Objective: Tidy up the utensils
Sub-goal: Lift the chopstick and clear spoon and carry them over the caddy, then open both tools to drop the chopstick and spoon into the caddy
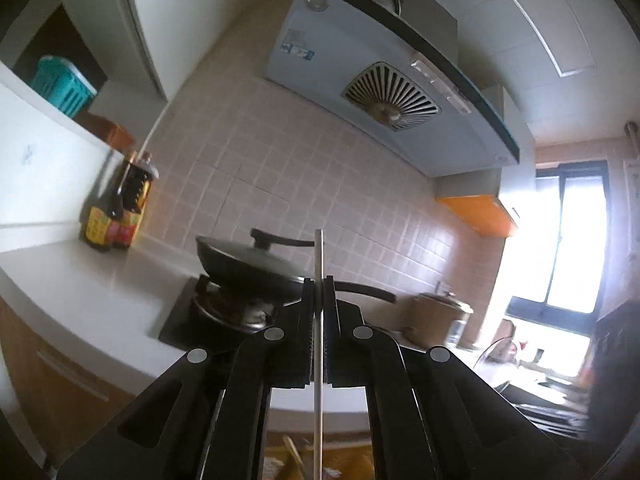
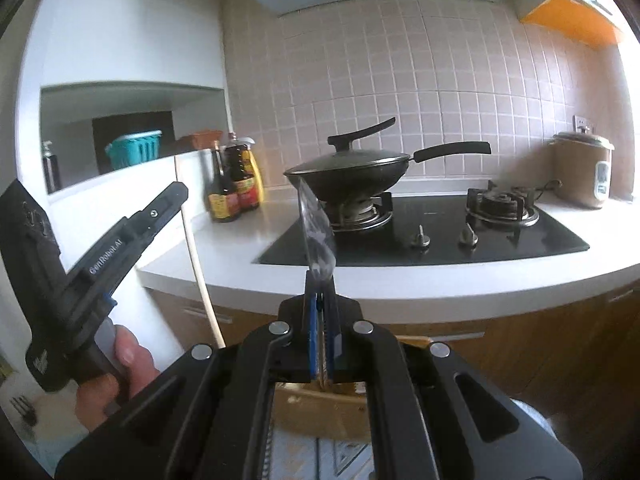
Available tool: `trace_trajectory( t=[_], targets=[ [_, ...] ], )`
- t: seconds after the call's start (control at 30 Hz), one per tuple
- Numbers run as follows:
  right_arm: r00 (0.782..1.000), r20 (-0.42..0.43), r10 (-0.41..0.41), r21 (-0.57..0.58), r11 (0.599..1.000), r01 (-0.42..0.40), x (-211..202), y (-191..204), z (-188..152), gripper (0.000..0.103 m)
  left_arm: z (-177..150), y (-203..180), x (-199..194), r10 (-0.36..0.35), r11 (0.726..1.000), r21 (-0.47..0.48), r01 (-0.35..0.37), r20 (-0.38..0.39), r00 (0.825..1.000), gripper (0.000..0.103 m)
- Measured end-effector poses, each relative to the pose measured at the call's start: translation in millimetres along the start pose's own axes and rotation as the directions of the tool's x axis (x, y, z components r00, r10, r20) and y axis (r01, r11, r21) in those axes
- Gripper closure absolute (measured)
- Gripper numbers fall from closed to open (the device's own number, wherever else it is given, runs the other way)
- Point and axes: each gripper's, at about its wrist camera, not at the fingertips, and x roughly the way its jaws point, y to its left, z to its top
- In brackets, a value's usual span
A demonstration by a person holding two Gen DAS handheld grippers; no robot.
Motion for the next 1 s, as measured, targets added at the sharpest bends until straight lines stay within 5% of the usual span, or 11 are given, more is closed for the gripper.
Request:
trace_trajectory(
  t=[0.17, 0.6, 0.67, 0.73, 0.8, 1.0],
  targets=[
    [0.999, -0.025, -0.042, -0.050, 0.998, 0.041, 29, -1, -11, 0.101, -18, 7, 20, 0.045, 0.998, 0.037, -0.046, 0.008, 0.999, 0.101],
    [0.986, -0.168, -0.016, -0.013, 1.000, 0.014, 58, -18, -34, 0.101, -40, 18, 26, 0.041, 0.996, 0.085, -0.034, -0.091, 0.995, 0.100],
    [0.983, -0.179, -0.033, -0.032, 0.999, 0.028, 54, -15, -35, 0.100, -36, 18, 23, 0.030, 0.995, 0.097, -0.018, -0.125, 0.992, 0.096],
    [0.978, -0.209, -0.012, -0.020, 1.000, 0.008, 50, -15, -35, 0.093, -33, 20, 17, 0.014, 0.996, 0.094, 0.000, -0.154, 0.988, 0.076],
    [0.974, -0.227, 0.002, 0.005, 1.000, -0.001, 44, -17, -36, 0.079, -30, 19, 11, 0.005, 0.995, 0.100, 0.013, -0.178, 0.984, 0.067],
    [0.972, -0.236, 0.009, 0.064, 0.998, 0.006, 5, -22, -35, 0.071, -9, 22, -19, -0.033, 0.997, 0.062, 0.051, -0.259, 0.965, 0.065]
  ],
)
